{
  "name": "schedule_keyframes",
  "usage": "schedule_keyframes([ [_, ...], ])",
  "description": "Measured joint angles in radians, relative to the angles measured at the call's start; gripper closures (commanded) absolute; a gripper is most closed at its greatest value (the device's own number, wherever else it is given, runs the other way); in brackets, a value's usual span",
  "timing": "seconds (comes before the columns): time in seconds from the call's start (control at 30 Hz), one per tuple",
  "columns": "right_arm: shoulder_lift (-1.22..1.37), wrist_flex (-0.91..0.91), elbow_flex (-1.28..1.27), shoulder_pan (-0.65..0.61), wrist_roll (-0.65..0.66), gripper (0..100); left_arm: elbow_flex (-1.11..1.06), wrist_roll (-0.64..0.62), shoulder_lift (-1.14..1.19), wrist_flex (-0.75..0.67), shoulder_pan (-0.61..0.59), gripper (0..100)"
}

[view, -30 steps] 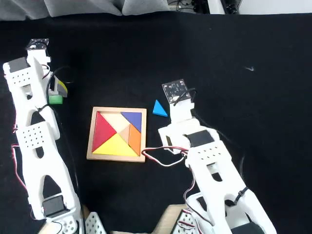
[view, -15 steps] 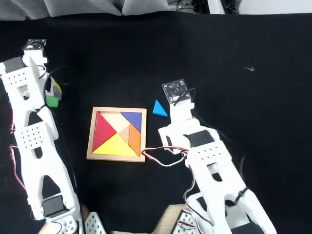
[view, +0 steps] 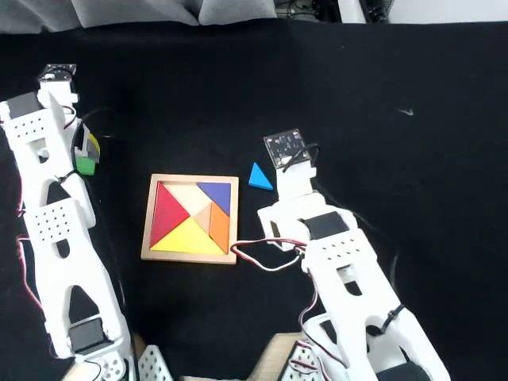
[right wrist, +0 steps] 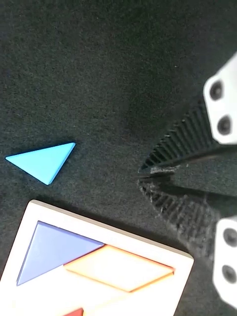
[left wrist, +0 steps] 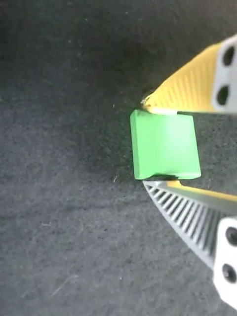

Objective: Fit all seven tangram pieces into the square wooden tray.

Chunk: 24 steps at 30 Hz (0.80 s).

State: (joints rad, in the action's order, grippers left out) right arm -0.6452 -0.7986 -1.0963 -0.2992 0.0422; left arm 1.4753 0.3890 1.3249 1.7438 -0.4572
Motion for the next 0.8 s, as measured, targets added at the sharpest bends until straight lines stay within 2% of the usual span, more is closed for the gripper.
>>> schedule_keyframes([
  [0.17, 0.000, 0.000, 0.000, 0.000, 0.005, 98.6, -0.037, 0.066, -0.011, 0.000, -0.005, 75],
  [0.57, 0.000, 0.000, 0.000, 0.000, 0.005, 98.6, -0.052, 0.103, -0.002, 0.000, -0.044, 77],
  [0.73, 0.000, 0.000, 0.000, 0.000, 0.005, 98.6, -0.052, 0.138, -0.002, 0.000, -0.044, 88],
  [0.8, 0.000, 0.000, 0.000, 0.000, 0.005, 98.6, -0.052, 0.144, -0.006, 0.002, -0.044, 89],
])
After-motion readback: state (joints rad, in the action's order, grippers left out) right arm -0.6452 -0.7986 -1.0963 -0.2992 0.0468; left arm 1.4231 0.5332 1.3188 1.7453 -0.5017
